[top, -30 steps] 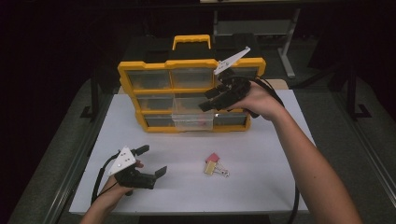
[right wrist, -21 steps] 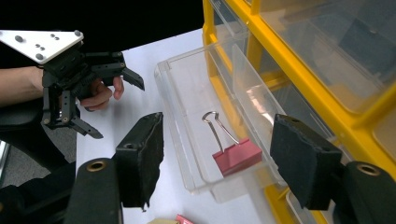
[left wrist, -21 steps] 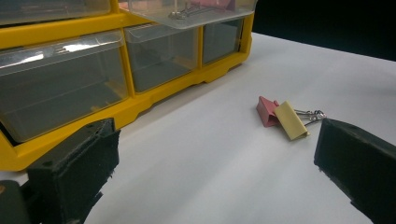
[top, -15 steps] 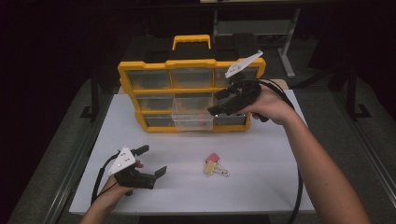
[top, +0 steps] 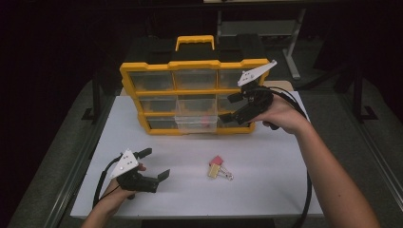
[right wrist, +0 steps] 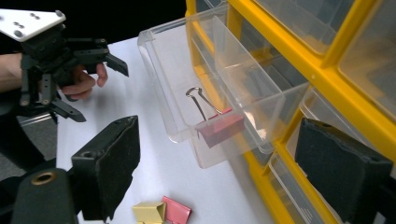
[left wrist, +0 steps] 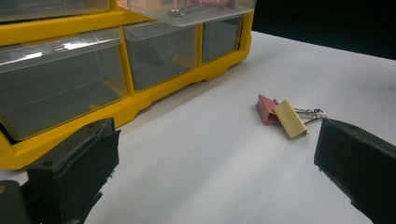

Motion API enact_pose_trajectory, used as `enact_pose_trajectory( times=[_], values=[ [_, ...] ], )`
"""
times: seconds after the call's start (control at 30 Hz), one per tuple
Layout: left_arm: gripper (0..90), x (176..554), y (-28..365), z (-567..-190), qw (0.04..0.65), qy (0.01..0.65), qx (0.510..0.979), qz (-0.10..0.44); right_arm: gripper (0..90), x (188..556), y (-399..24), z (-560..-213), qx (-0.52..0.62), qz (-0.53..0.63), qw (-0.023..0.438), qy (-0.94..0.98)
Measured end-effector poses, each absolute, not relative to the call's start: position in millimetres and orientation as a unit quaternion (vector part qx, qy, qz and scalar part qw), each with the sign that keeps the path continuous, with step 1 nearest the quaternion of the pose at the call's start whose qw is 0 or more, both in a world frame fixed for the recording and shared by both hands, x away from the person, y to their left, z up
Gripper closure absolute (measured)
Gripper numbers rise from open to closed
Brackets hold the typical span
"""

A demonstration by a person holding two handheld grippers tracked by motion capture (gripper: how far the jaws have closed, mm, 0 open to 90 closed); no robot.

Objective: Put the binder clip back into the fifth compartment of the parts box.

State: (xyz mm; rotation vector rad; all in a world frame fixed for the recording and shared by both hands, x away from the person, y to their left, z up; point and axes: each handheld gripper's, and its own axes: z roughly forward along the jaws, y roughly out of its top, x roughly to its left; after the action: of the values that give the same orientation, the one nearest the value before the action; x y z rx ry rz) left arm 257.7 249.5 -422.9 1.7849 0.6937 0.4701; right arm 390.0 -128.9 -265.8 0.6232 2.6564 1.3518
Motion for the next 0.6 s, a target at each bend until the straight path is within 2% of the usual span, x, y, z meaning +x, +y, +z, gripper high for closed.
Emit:
enact_pose_trajectory(
  times=[0.6],
  values=[
    [0.0, 258.3, 253.6, -420.1, 0.551, 0.296, 0.753, 0.204, 12.9, 372.3, -138.3, -293.9, 0.207, 0.444, 0.052, 0.870]
  ],
)
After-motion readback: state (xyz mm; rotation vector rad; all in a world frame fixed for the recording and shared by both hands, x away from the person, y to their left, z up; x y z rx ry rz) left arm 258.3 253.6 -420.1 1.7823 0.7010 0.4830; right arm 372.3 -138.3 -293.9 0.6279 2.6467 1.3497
